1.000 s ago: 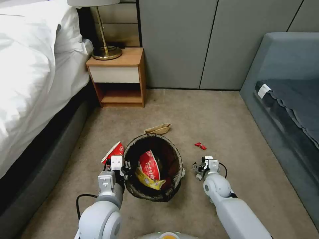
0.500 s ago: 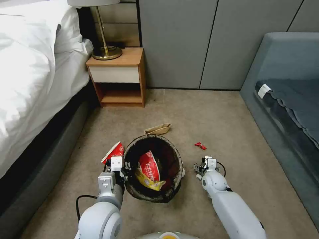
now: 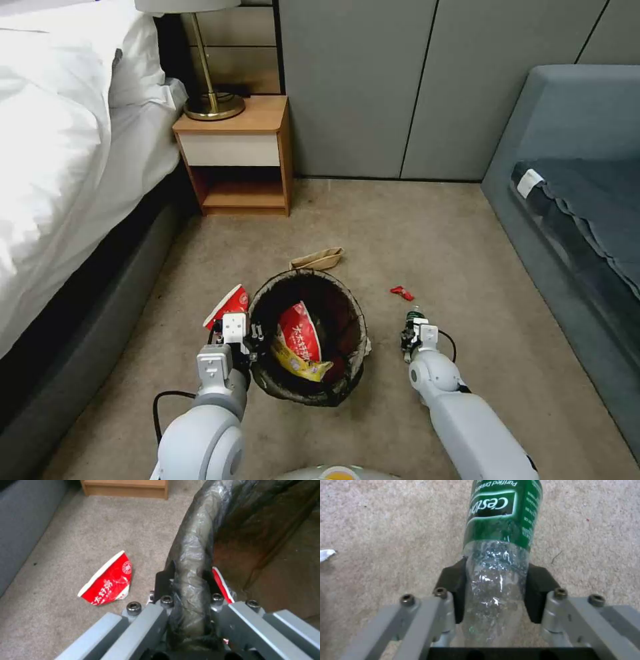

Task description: Pick up the trash bin, then pick up the garbage from the floor and place it into the trash bin.

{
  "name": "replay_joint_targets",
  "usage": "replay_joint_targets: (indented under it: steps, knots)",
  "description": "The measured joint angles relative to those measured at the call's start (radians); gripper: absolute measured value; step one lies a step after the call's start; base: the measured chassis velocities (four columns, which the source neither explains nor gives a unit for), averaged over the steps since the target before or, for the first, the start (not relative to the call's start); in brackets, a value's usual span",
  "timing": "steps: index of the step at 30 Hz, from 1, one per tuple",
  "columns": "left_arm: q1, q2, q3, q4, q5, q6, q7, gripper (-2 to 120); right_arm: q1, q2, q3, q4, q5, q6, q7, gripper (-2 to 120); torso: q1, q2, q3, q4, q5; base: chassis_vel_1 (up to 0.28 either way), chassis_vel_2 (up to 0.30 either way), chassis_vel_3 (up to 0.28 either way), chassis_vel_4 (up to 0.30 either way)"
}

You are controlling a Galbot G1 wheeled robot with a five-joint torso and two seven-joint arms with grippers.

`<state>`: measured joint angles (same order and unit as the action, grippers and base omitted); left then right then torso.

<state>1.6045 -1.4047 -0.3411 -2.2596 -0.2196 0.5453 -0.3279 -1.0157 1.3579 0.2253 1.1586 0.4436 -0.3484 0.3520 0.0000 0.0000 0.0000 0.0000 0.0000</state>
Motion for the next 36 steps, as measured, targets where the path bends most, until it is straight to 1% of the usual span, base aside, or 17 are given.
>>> replay_joint_targets:
  steps: [1, 4, 9, 12, 13, 16, 17, 20, 21, 22, 25, 26, 27, 30, 31, 33, 36]
  knots:
    - [0.0, 0.0, 0.0, 0.0, 0.0, 0.0, 0.0, 0, 0.0, 0.0, 0.0, 0.0, 0.0, 0.0, 0.0, 31, 0.0, 0.0, 0.0, 0.0, 0.0, 0.0, 0.0, 0.0, 0.0]
    - [-0.001, 0.0, 0.0, 0.0, 0.0, 0.0, 0.0, 0, -0.001, 0.0, 0.0, 0.0, -0.005, 0.005, -0.006, 23, 0.0, 0.0, 0.0, 0.0, 0.0, 0.0, 0.0, 0.0, 0.0]
    - [-0.001, 0.0, 0.0, 0.0, 0.0, 0.0, 0.0, 0, -0.002, -0.003, 0.001, 0.009, -0.01, 0.025, -0.008, 22, 0.0, 0.0, 0.0, 0.0, 0.0001, 0.0, 0.0, 0.0, 0.0]
    - [-0.002, -0.001, 0.001, 0.0, 0.0, 0.0, 0.0, 0, -0.022, -0.009, 0.007, 0.084, -0.024, 0.089, -0.014, 22, 0.0, 0.0, 0.0, 0.0, 0.0001, 0.0, 0.0, 0.0, 0.0]
    - [-0.002, -0.001, 0.001, 0.0, 0.0, 0.0, 0.0, 0, -0.022, -0.009, 0.007, 0.084, -0.024, 0.089, -0.014, 22, 0.0, 0.0, 0.0, 0.0, 0.0001, 0.0, 0.0, 0.0, 0.0]
    - [-0.003, 0.001, 0.001, 0.003, -0.003, 0.0, 0.0, 0, -0.076, -0.023, 0.021, 0.238, -0.107, 0.276, -0.103, 22, 0.0, 0.0, 0.0, 0.0001, 0.0, 0.0, 0.0, 0.0, 0.0]
    - [-0.003, 0.001, 0.001, 0.003, -0.003, 0.0, 0.0, 0, -0.076, -0.023, 0.021, 0.238, -0.107, 0.276, -0.103, 22, 0.0, 0.0, 0.0, 0.0001, 0.0, 0.0, 0.0, 0.0, 0.0]
    - [-0.007, 0.007, 0.004, 0.01, -0.008, 0.001, 0.0, 0, -0.142, -0.043, 0.026, 0.428, -0.144, 0.451, -0.227, 22, 0.0, 0.0, 0.0, 0.0001, -0.0002, 0.0, 0.0, 0.0, 0.0]
    - [-0.008, 0.009, 0.006, 0.011, -0.01, 0.001, 0.0, 0, -0.161, -0.049, 0.026, 0.481, -0.151, 0.494, -0.273, 22, 0.0, 0.0, 0.0, 0.0, -0.0001, 0.0, 0.0, 0.0, 0.0]
    - [-0.008, 0.009, 0.006, 0.011, -0.01, 0.001, 0.0, 0, -0.161, -0.049, 0.026, 0.481, -0.151, 0.494, -0.273, 22, 0.0, 0.0, 0.0, 0.0, -0.0001, 0.0, 0.0, 0.0, 0.0]
    - [-0.01, 0.022, 0.007, 0.016, -0.014, 0.003, 0.0, 0, -0.228, -0.078, 0.016, 0.65, -0.149, 0.6, -0.446, 22, 0.0, 0.0, 0.0, -0.0001, -0.0001, 0.0, 0.0, 0.0, 0.0]
    - [-0.01, 0.024, 0.007, 0.017, -0.016, 0.003, -0.001, 0, -0.249, -0.09, 0.007, 0.689, -0.144, 0.62, -0.492, 22, 0.0, 0.0, 0.0, 0.0001, 0.0, 0.0, 0.0, 0.0, 0.0]
    - [-0.01, 0.024, 0.007, 0.017, -0.016, 0.003, -0.001, 0, -0.249, -0.09, 0.007, 0.689, -0.144, 0.62, -0.492, 22, 0.0, 0.0, 0.0, 0.0001, 0.0, 0.0, 0.0, 0.0, 0.0]
    - [-0.009, 0.023, 0.006, 0.017, -0.02, 0.005, -0.001, 0, -0.314, -0.158, -0.036, 0.786, -0.136, 0.665, -0.587, 22, 0.0, 0.0, 0.0, -0.0001, 0.0003, 0.0, 0.0, 0.0, 0.0]
    - [-0.009, 0.023, 0.006, 0.017, -0.02, 0.005, -0.001, 0, -0.314, -0.158, -0.036, 0.786, -0.136, 0.665, -0.587, 22, 0.0, 0.0, 0.0, -0.0001, 0.0003, 0.0, 0.0, 0.0, 0.0]
    - [-0.011, 0.023, 0.006, 0.017, -0.02, 0.006, -0.002, 0, -0.361, -0.24, -0.079, 0.833, -0.133, 0.685, -0.635, 22, 0.0, 0.0, 0.0, 0.0, 0.0001, 0.0, 0.0, 0.0, 0.0]
    - [-0.014, 0.021, 0.007, 0.019, -0.02, 0.008, -0.002, 0, -0.391, -0.284, -0.1, 0.845, -0.136, 0.698, -0.664, 22, 0.0, 0.0, 0.0, -0.0001, 0.0, 0.0, 0.0, 0.0, 0.0]
